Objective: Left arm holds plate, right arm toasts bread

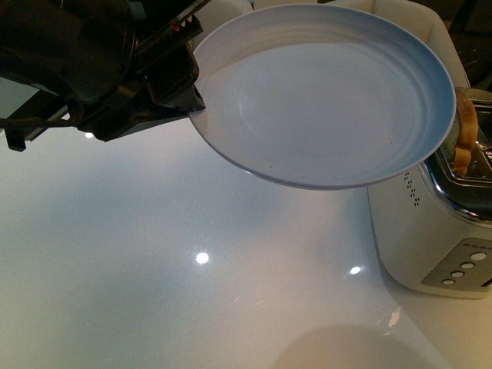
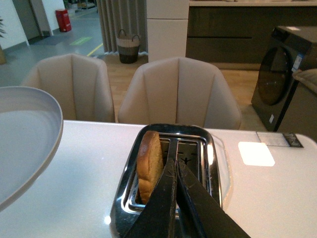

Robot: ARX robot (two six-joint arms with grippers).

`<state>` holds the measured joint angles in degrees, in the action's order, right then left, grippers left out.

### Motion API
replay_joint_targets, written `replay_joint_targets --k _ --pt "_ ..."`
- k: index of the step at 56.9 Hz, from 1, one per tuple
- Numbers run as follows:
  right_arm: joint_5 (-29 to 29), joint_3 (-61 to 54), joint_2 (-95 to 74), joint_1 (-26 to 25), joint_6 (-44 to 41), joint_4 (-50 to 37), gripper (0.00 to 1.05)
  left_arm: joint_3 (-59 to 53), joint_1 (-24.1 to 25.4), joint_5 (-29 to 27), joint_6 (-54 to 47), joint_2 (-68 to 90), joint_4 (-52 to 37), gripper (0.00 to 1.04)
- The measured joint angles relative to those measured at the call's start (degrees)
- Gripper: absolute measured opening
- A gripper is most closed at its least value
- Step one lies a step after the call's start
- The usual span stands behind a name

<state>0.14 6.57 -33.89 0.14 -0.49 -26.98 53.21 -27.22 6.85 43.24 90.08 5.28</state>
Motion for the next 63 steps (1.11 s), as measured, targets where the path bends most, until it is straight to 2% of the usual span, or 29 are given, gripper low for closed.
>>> replay_joint_targets --k 23,27,57,61,63 --pt "-0.02 -4.46 12.09 -0.04 0.04 7.67 0.02 0.00 0.00 0.02 0.00 0.00 0.00 0.03" --pt "0.00 -5.42 12.92 -0.04 0.04 6.75 0.02 0.00 0.00 0.02 -0.02 0.00 0.00 0.03" --pt "-0.02 -5.49 23.58 -0.04 0.07 16.66 0.02 0.00 0.00 0.00 0.00 0.00 0.00 0.03" --pt "-0.13 -5.46 30.18 -0.04 0.09 25.20 0.02 0.00 0.00 0.09 -0.02 0.00 0.00 0.03" --pt "-0.04 -5.46 32.33 -0.04 0.09 26.40 0.02 0.00 0.00 0.04 0.00 0.00 0.00 0.03"
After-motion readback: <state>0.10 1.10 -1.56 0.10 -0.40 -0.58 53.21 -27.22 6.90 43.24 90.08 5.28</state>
